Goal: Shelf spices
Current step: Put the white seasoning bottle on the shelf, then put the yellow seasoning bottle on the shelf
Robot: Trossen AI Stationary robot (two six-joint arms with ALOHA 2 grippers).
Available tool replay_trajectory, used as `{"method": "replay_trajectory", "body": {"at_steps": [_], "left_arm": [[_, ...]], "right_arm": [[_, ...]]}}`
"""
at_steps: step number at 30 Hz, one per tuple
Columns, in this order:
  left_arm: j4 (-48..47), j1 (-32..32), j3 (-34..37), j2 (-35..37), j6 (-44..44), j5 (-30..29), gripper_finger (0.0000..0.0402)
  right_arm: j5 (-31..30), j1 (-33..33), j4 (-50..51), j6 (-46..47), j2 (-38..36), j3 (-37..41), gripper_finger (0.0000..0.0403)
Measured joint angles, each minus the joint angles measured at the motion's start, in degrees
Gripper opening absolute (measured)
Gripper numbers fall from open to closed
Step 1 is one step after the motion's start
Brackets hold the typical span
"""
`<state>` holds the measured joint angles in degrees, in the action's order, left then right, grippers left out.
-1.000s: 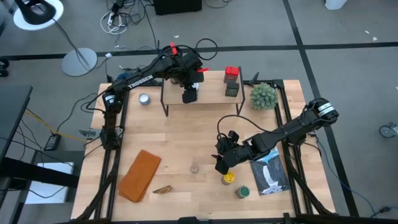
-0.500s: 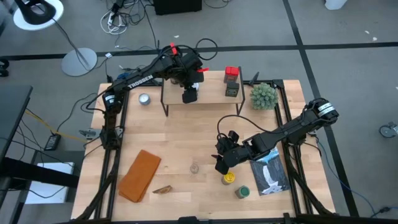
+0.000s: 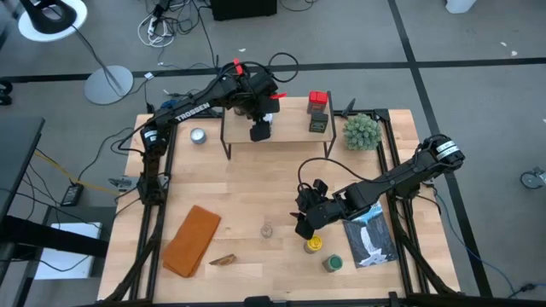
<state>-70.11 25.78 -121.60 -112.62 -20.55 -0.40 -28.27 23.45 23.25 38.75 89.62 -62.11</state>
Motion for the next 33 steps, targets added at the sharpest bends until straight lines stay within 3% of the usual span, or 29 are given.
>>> {"method": "replay_trajectory", "body": {"at_steps": [12,22,33], "left_arm": [[0.2,0.0,0.0,0.0,-1.0,0.0,0.0332],[0.6,0.0,0.0,0.0,-1.1,-4.8,0.0335],[1.7,0.0,0.0,0.0,-1.1,-2.7,0.0335]], "right_arm": [[0.0,0.0,0.0,0.0,0.0,0.0,0.0229],[0.0,0.0,0.0,0.0,0.0,0.0,0.0229],[0.1,0.0,0.0,-0.4,0.0,0.0,0.0229]]}}
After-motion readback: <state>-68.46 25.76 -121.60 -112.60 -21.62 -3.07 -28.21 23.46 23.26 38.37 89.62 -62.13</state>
